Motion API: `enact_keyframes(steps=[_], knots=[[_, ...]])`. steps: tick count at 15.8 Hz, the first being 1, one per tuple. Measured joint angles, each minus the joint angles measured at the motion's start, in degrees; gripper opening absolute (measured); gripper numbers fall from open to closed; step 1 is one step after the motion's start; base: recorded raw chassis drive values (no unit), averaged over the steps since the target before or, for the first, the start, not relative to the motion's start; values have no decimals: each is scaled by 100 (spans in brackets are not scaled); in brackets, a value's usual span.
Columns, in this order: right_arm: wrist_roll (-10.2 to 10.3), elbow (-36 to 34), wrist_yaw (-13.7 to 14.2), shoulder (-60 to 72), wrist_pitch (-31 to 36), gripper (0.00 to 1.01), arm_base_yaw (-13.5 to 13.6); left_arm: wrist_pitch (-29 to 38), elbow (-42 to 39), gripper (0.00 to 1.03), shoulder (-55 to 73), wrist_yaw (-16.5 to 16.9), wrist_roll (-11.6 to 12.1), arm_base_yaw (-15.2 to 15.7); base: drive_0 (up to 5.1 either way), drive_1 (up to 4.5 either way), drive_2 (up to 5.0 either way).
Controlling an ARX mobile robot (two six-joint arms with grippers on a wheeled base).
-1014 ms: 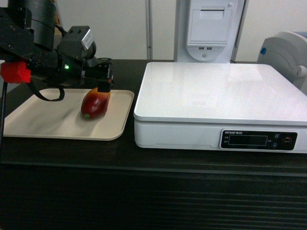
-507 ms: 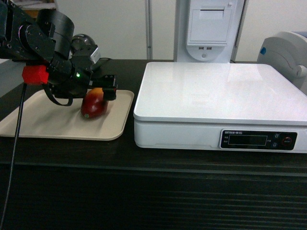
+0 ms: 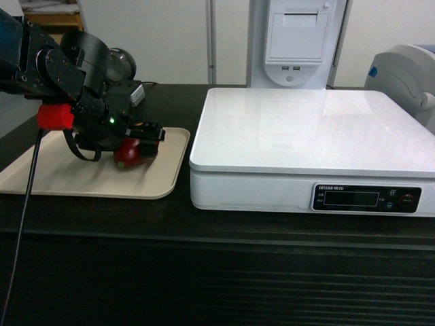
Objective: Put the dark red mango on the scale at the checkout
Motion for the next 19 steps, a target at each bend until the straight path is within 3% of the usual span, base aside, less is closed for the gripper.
enact_keyframes(steps=[2,3,8,10,11,13,17,19], knots=[[0,0,0,0,2,98,0,74,-140,63,-70,-44,22,-9,0,0,0],[0,0,0,0,0,98,0,168,-247,60,-160,-44,31,-17,0,0,0],[0,0,0,0,0,98,0,837,-1200,60,-1587,247,278,-343,0,0,0],[0,0,0,0,0,98,0,1051,-1353,60,-2247,404,313,-772,0,0,0],[0,0,0,0,0,98,0,1073,-1325,60,-2564,555,304,-1329,0,0,0],[0,0,0,0,0,98,0,831,-1088,60,-2328,527,267,-2035,0,0,0],[0,0,0,0,0,98,0,354,-284,60,-1598,389,-190,-2516,0,0,0],[0,0,0,0,2,98,0,-94,557,60,-1051,160,-752,-2649,0,0,0]])
